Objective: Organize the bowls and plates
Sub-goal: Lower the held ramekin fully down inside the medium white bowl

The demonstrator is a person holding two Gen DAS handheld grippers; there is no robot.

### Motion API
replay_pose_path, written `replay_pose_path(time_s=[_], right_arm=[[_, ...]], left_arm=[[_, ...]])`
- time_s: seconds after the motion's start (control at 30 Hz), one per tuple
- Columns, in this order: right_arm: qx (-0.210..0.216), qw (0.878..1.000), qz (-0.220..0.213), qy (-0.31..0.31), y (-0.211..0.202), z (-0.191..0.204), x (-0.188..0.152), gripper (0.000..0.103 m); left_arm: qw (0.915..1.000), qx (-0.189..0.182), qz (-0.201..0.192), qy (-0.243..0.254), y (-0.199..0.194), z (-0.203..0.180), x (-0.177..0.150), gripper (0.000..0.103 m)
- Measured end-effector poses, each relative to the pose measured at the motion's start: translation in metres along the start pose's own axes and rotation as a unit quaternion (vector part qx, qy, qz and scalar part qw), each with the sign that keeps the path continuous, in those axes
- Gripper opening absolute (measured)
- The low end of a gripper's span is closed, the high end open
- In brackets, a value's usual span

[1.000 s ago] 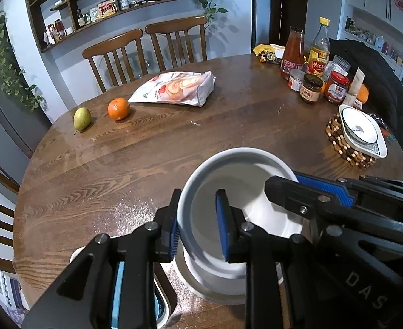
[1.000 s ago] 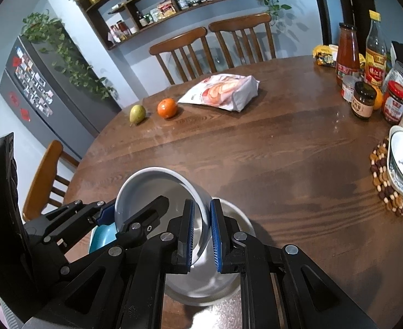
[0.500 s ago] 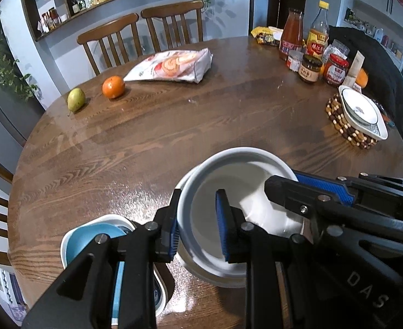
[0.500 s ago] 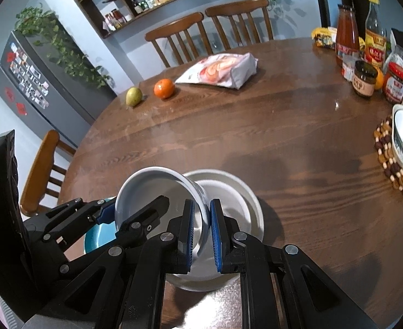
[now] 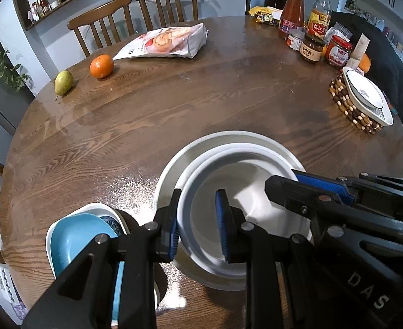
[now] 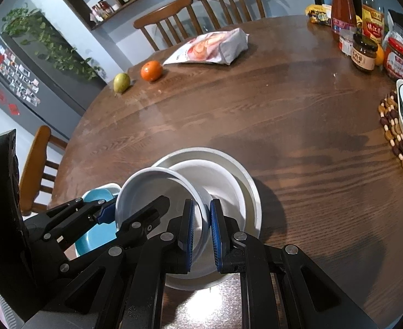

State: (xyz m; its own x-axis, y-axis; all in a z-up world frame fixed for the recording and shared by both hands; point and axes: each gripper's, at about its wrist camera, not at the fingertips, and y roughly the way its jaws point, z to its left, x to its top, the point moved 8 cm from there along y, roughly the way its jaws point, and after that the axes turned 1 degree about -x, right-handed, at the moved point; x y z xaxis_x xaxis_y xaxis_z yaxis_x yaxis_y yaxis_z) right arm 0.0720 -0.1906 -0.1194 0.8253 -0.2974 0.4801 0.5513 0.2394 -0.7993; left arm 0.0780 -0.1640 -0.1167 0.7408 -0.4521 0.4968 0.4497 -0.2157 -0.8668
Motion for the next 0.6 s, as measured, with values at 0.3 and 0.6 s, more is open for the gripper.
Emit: replay_pose_path(time_s=[0.3,0.6], right_arm=[[-0.003,1.000,0.011,0.001,0.007,-0.002,0.001,0.015],[-0.006,1.000,0.018,0.003,0.012,-0.003,0.002,0.015]], left_arm=[[0.9999,-0.003,0.012,-0.004,0.007,0.002,-0.001,0.021],[0.9998,-0.006,0.018,-0.004,0.011,0.002,0.001,0.021]])
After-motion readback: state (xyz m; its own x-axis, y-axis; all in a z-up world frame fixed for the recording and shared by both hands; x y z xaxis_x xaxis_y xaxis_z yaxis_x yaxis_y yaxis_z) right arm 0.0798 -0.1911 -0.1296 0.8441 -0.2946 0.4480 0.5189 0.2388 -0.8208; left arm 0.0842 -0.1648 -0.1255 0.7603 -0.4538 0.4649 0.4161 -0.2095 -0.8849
